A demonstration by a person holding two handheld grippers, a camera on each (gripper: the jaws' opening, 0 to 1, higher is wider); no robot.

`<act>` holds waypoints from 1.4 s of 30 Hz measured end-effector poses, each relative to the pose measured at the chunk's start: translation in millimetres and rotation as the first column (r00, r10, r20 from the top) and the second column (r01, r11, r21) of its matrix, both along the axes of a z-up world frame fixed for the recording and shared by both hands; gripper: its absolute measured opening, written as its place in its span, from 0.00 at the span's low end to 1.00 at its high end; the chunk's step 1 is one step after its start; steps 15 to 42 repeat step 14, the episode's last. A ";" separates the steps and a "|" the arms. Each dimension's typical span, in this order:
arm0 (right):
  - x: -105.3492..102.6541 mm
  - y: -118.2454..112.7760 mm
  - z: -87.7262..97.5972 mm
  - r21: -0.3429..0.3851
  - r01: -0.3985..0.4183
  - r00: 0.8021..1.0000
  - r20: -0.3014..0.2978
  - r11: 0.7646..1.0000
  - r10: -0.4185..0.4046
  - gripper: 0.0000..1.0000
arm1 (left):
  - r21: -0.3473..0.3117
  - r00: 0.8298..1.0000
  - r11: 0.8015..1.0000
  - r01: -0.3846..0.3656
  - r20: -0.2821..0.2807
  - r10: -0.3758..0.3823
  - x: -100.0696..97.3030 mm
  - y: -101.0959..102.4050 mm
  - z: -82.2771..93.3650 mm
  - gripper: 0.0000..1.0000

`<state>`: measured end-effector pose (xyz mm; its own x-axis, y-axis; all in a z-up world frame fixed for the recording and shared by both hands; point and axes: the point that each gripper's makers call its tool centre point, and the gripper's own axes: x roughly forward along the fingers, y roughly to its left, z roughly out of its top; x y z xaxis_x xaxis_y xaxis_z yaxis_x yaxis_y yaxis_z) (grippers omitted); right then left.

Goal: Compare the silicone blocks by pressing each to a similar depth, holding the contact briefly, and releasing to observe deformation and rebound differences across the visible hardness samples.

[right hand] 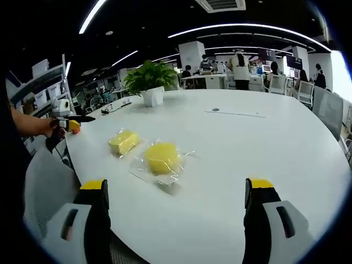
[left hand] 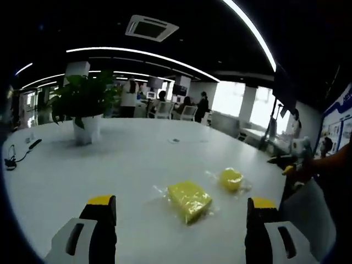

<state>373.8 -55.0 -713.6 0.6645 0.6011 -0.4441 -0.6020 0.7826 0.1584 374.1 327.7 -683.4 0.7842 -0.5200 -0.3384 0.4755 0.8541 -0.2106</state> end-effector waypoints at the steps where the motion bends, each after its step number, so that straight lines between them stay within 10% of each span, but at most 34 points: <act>1: -0.1 0.3 0.4 -0.003 -0.002 1.000 0.003 1.000 0.002 0.97 | -0.005 1.000 1.000 -0.004 0.001 0.004 0.4 0.8 0.3 1.00; 42: 2.3 -0.5 2.3 0.009 0.010 1.000 0.013 1.000 -0.010 0.97 | -0.016 1.000 1.000 -0.021 -0.007 0.021 1.5 4.4 0.9 1.00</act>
